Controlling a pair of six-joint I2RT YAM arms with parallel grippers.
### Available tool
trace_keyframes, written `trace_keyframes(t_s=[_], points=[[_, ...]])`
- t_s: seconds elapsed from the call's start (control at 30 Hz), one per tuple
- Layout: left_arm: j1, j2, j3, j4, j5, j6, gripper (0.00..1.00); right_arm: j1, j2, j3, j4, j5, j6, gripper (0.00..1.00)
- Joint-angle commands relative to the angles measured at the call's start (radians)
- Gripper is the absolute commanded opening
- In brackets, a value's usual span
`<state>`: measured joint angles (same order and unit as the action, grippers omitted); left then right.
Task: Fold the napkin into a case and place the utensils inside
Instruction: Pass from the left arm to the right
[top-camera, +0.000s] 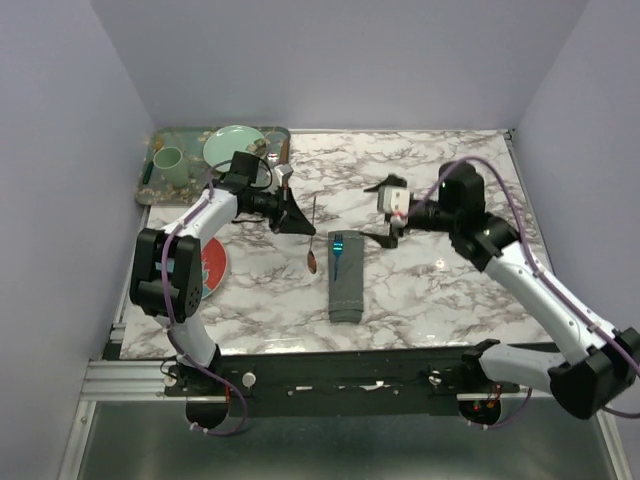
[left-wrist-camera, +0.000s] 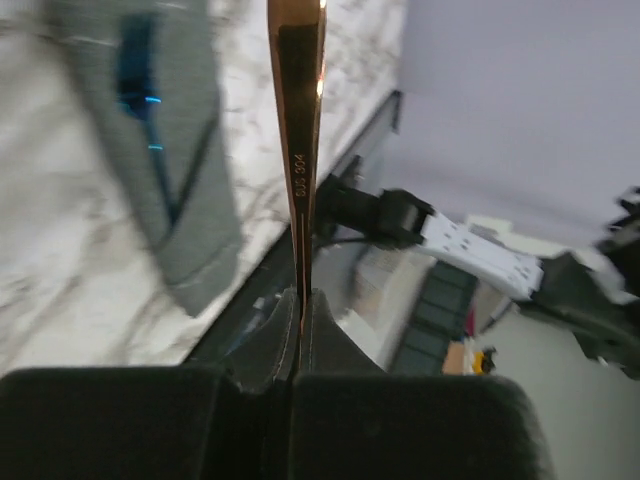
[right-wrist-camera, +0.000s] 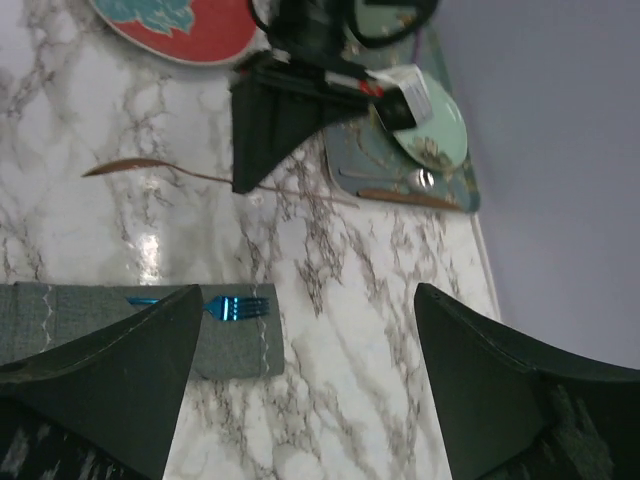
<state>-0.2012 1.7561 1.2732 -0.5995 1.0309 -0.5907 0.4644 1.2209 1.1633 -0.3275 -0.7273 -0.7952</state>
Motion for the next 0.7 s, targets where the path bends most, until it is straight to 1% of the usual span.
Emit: trace_keyframes(t_s=[0.0, 0.03, 0.07, 0.1, 0.23, 0.27, 0.33, 0.37, 0.43, 0.47, 0.6, 0.63, 0.67], points=[[-0.105, -0.066, -0.06, 0.329, 0.35, -0.33, 0.0, 0.1, -0.127, -0.209, 0.318, -0.079, -0.223, 0.86], [-0.121, -0.073, -0.055, 0.333, 0.359, -0.327, 0.0, 0.13, -0.139, -0.259, 0.365, -0.098, -0.251, 0.84], [-0.138, -0.081, -0.052, 0.333, 0.38, -0.327, 0.0, 0.143, -0.159, -0.28, 0.413, -0.107, -0.265, 0.8], [-0.17, -0.093, -0.049, 0.333, 0.388, -0.331, 0.0, 0.155, -0.165, -0.299, 0.43, -0.116, -0.277, 0.78], [-0.223, -0.113, -0.037, 0.334, 0.411, -0.353, 0.0, 0.201, -0.205, -0.364, 0.436, -0.162, -0.37, 0.67], [-0.233, -0.118, -0.034, 0.334, 0.416, -0.356, 0.0, 0.206, -0.216, -0.398, 0.435, -0.178, -0.384, 0.6], [-0.254, -0.124, -0.034, 0.333, 0.425, -0.36, 0.0, 0.227, -0.253, -0.427, 0.435, -0.187, -0.413, 0.5], [-0.257, -0.129, -0.037, 0.333, 0.425, -0.36, 0.0, 0.235, -0.264, -0.439, 0.432, -0.184, -0.424, 0.43], [-0.26, -0.132, -0.044, 0.333, 0.416, -0.366, 0.0, 0.261, -0.294, -0.476, 0.432, -0.173, -0.467, 0.36], [-0.26, -0.13, -0.044, 0.336, 0.411, -0.37, 0.0, 0.269, -0.302, -0.485, 0.433, -0.158, -0.478, 0.32], [-0.262, -0.126, -0.043, 0.352, 0.399, -0.392, 0.0, 0.313, -0.316, -0.513, 0.439, -0.095, -0.515, 0.31], [-0.262, -0.127, -0.049, 0.38, 0.396, -0.421, 0.0, 0.332, -0.316, -0.528, 0.456, -0.078, -0.521, 0.31], [-0.262, -0.127, -0.054, 0.404, 0.391, -0.444, 0.0, 0.344, -0.31, -0.536, 0.491, -0.026, -0.53, 0.31]])
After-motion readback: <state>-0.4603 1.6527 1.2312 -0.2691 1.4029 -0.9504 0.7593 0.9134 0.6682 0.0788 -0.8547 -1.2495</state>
